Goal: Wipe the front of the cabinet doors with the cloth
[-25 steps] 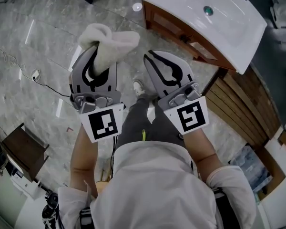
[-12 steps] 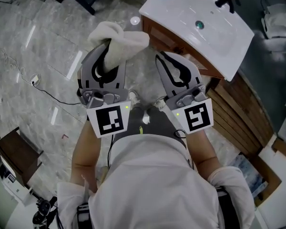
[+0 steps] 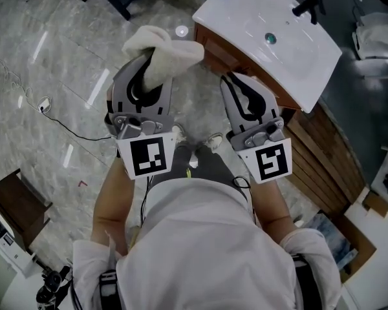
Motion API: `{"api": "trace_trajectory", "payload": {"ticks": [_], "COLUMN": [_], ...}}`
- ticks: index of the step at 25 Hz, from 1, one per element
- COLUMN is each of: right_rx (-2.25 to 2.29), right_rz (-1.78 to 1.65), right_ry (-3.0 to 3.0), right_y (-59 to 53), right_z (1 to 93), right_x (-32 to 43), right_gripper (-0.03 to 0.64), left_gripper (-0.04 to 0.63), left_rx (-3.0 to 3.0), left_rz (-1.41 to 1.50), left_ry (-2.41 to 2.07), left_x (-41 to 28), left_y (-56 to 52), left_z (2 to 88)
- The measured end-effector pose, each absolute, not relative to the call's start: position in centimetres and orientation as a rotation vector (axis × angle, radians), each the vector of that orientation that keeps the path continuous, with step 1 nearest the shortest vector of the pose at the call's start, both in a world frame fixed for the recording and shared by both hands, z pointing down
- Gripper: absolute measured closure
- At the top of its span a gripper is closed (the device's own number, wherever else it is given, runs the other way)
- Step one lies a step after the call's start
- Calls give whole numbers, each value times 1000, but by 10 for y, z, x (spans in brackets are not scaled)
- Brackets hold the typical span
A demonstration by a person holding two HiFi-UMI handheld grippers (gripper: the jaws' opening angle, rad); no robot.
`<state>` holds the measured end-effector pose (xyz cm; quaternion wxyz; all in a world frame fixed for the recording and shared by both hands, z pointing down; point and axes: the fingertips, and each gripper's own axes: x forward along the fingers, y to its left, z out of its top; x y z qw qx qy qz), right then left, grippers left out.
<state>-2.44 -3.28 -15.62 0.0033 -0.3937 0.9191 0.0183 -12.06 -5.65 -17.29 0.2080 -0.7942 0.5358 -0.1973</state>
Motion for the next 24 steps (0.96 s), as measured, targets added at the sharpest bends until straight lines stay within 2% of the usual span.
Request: {"api": "trace_trajectory", "payload": {"ticks": [10,24], "right_rx": [-1385,-1434], "right_rz": [164,211], "right_ry": [2862,2831], "right_y": [-41,-45], "right_z": [-170,-184], "right_x": [10,22], "right_gripper": [560,560], "left_gripper": [503,503], "left_rx": [-2190,-2178], "left_rz": [-492,-493], "left_ry": [1500,1508], "left_x": [-126,-129], "left_y": [-62,-64], "left_z": [-193,-202]}}
